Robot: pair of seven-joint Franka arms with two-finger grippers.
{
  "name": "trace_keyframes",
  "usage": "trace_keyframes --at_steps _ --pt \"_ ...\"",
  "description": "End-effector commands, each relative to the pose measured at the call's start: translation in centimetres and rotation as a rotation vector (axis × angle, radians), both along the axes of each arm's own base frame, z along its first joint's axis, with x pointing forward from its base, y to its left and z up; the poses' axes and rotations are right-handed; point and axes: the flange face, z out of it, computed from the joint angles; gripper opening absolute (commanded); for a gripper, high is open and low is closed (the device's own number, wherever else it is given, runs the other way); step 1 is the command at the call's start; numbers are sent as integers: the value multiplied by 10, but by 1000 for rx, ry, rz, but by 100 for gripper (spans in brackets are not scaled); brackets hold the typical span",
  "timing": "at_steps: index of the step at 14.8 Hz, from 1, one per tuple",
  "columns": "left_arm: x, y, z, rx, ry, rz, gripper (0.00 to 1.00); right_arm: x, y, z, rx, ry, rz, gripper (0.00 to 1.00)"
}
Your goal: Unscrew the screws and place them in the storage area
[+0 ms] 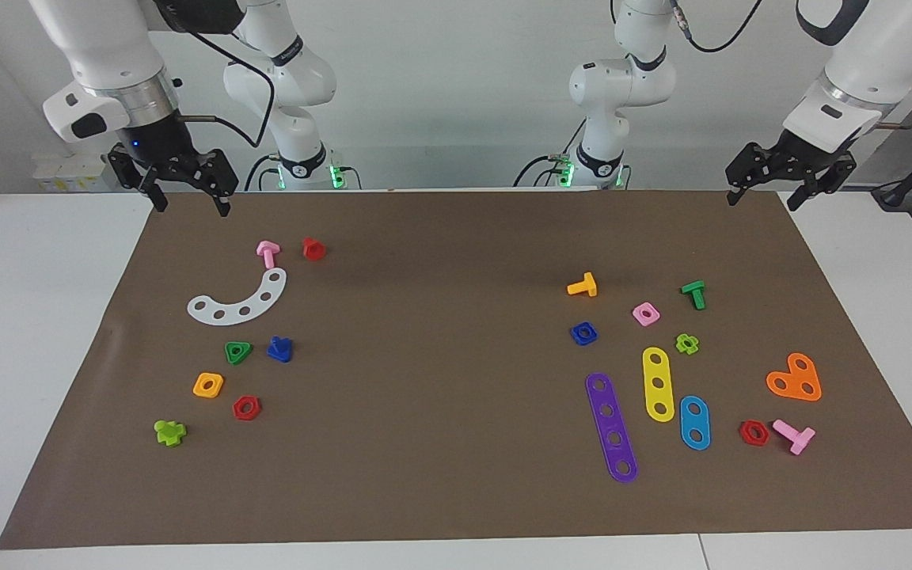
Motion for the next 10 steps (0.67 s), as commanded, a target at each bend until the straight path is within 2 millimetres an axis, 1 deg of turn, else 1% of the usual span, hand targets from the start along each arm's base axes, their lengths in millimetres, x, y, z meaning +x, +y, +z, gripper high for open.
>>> trace_keyframes --at_steps 1,3,10 --pt "-11 -2 -1 8 -14 -10 100 -6 5 -2 15 14 1 100" --pt "-10 -3 -1 8 -19 -10 100 -7 8 -3 13 20 4 100" --pt "-10 -2 -1 7 -22 -10 100 -9 9 -4 14 35 -5 100"
